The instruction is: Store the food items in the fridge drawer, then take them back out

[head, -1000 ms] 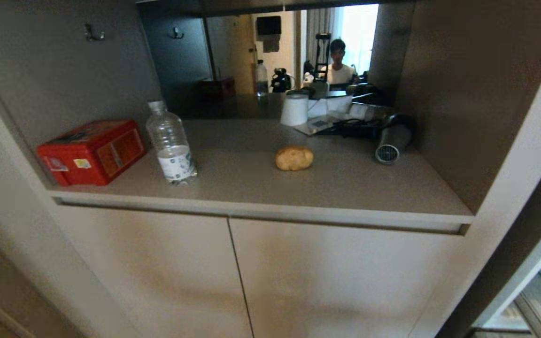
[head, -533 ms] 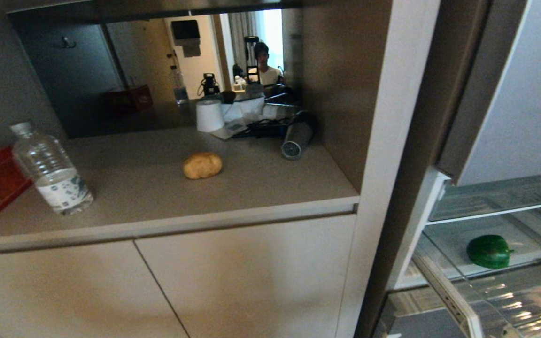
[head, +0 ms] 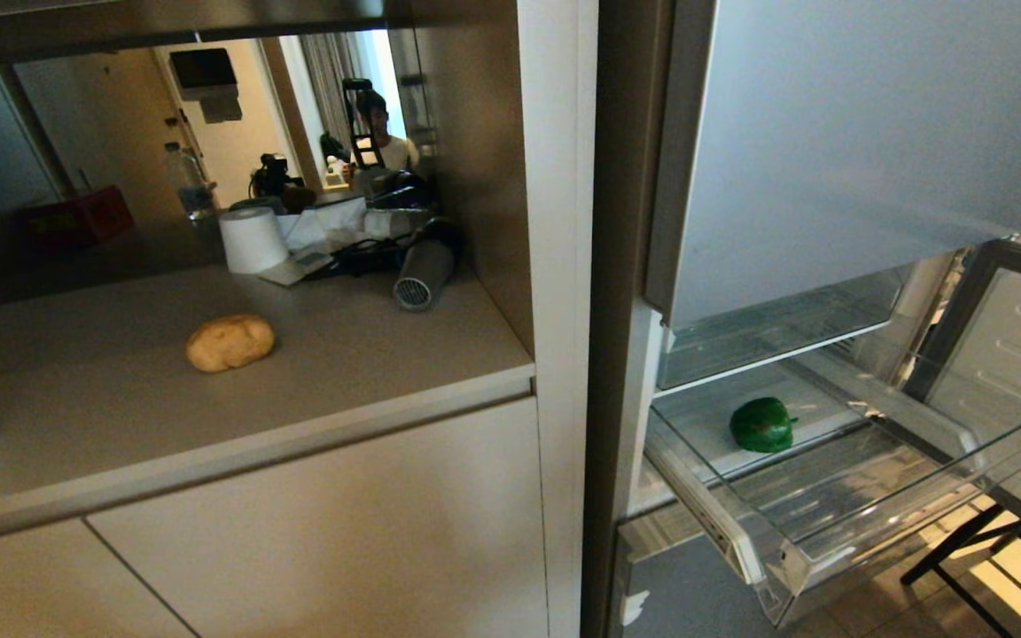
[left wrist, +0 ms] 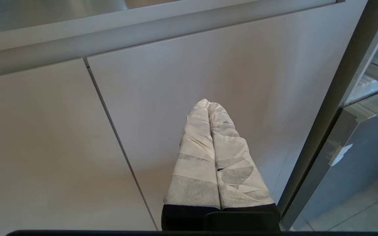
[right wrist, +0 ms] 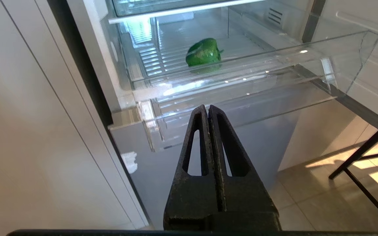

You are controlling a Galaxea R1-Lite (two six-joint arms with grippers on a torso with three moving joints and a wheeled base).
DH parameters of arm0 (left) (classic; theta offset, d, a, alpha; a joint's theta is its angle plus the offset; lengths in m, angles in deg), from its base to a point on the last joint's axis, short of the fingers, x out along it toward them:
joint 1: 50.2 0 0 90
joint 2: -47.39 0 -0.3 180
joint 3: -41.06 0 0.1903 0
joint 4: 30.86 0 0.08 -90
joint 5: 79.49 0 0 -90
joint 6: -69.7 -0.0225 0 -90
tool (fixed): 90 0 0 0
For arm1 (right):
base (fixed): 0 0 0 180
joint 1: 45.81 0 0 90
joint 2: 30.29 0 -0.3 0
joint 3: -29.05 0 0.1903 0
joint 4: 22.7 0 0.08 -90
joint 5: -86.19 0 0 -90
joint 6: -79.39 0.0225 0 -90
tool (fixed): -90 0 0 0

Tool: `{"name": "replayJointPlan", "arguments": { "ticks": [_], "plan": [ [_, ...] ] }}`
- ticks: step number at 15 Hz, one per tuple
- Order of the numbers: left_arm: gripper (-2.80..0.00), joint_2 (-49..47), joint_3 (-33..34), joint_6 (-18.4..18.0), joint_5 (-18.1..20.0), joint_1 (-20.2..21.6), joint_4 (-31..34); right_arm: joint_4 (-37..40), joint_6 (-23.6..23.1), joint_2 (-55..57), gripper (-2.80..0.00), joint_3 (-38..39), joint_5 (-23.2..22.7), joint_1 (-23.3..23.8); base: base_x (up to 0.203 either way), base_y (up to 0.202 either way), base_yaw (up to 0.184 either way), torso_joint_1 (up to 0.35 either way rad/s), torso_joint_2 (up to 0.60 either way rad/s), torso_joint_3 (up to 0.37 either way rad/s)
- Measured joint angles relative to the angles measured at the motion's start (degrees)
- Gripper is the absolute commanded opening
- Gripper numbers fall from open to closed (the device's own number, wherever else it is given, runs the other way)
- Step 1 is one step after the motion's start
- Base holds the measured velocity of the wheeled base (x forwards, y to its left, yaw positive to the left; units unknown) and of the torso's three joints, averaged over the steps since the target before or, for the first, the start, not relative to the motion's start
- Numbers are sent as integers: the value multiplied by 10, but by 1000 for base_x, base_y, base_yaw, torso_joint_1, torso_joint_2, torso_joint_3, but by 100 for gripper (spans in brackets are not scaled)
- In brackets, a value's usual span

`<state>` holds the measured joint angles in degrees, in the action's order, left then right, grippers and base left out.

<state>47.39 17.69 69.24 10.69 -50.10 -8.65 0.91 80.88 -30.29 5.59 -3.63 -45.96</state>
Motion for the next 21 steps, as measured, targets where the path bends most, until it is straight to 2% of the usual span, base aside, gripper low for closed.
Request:
{"name": "replayJointPlan", "arguments": {
  "ticks": [17, 21],
  "plan": [
    [-280, 0, 0, 2, 0, 0, 1, 0, 3, 0, -280, 0, 1, 0, 0, 0, 0, 0, 0, 0],
    [-280, 0, 0, 2, 0, 0, 1, 0, 3, 0, -280, 0, 1, 0, 175, 0, -4, 8, 2, 3]
  ]
}}
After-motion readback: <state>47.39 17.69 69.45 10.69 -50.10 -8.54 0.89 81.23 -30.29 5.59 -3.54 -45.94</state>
